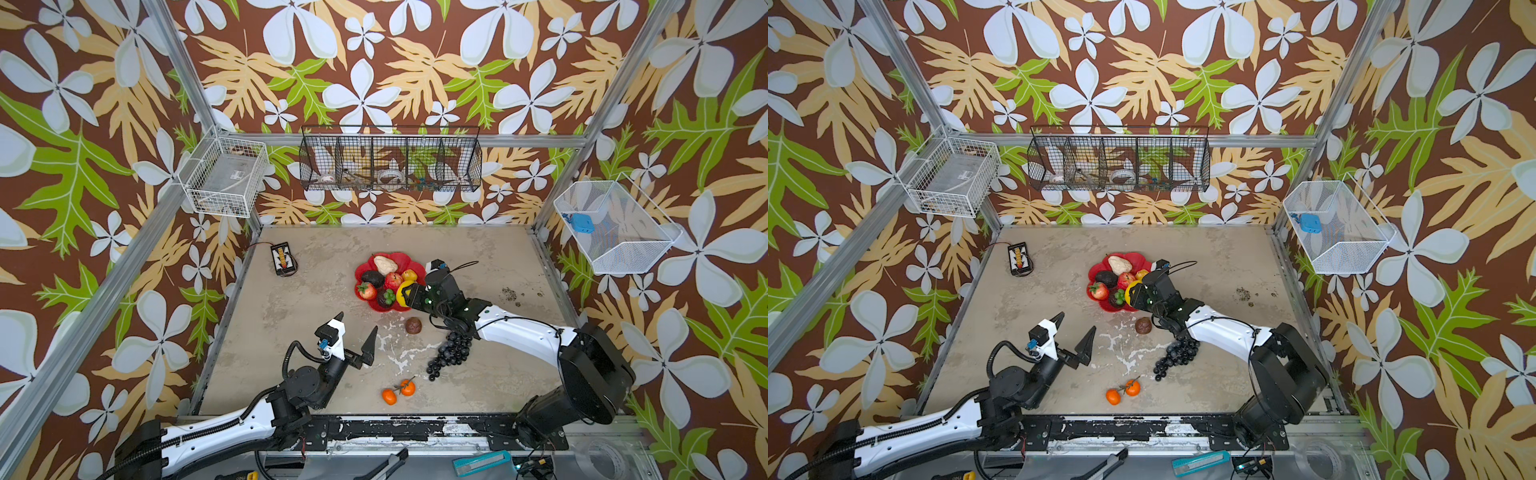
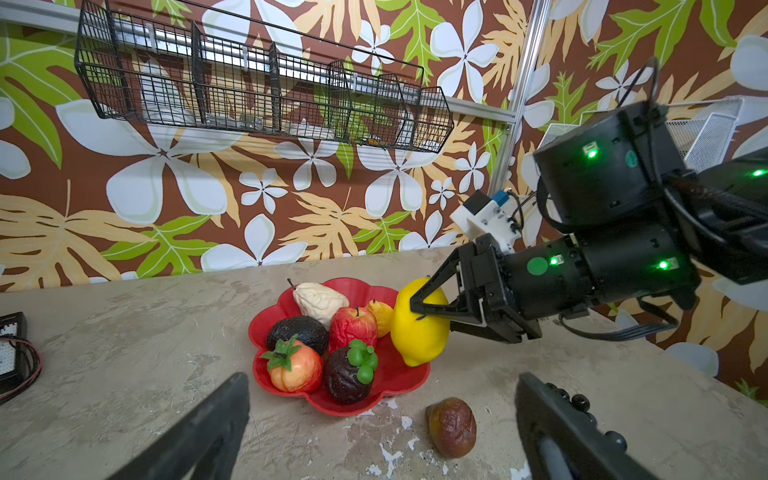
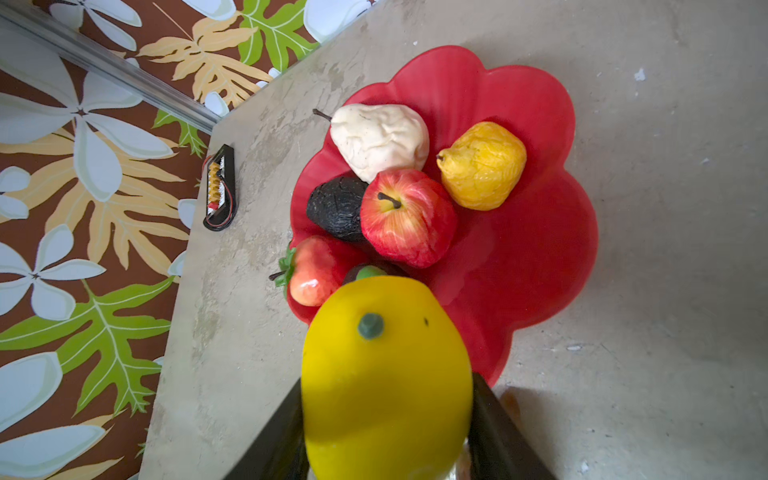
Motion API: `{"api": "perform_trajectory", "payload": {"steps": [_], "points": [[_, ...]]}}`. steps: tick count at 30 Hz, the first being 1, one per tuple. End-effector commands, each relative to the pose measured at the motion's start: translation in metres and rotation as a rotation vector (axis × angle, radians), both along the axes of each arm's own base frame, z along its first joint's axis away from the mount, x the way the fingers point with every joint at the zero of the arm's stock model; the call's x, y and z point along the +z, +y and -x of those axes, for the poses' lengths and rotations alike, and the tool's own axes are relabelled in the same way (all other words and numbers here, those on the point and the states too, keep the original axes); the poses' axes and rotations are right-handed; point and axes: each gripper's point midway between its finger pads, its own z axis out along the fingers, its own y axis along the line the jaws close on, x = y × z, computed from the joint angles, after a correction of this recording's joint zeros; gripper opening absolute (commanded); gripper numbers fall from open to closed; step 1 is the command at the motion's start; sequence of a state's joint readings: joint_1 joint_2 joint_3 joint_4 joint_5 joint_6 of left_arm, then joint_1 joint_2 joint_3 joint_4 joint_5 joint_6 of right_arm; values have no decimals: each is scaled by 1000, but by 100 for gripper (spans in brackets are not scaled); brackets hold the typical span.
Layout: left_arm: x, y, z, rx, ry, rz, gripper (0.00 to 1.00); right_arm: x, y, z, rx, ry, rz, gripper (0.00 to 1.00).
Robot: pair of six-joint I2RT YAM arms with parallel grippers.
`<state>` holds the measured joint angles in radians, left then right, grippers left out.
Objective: Place and organize the fake fruits in the fruit bowl
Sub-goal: 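Lower the lemon onto the red plate and open the right gripper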
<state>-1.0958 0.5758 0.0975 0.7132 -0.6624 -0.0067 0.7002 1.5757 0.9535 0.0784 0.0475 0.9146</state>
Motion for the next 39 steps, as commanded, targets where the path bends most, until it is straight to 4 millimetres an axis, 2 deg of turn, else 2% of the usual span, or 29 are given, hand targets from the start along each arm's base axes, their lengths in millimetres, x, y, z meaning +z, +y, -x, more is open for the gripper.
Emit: {"api": "perform_trajectory", "payload": {"steps": [1, 14, 29, 39], "points": [[6, 2, -1, 9, -4, 33, 100, -1, 3, -10, -31, -1, -34, 51], [4, 2, -2, 18, -3, 28, 100, -29, 6, -23, -71, 70, -25, 53], [4, 0, -2, 12, -4, 17, 100, -45, 8, -29, -104, 123, -12, 54], [5, 2, -2, 17, -7, 19, 100, -45, 6, -30, -127, 125, -12, 58]]}}
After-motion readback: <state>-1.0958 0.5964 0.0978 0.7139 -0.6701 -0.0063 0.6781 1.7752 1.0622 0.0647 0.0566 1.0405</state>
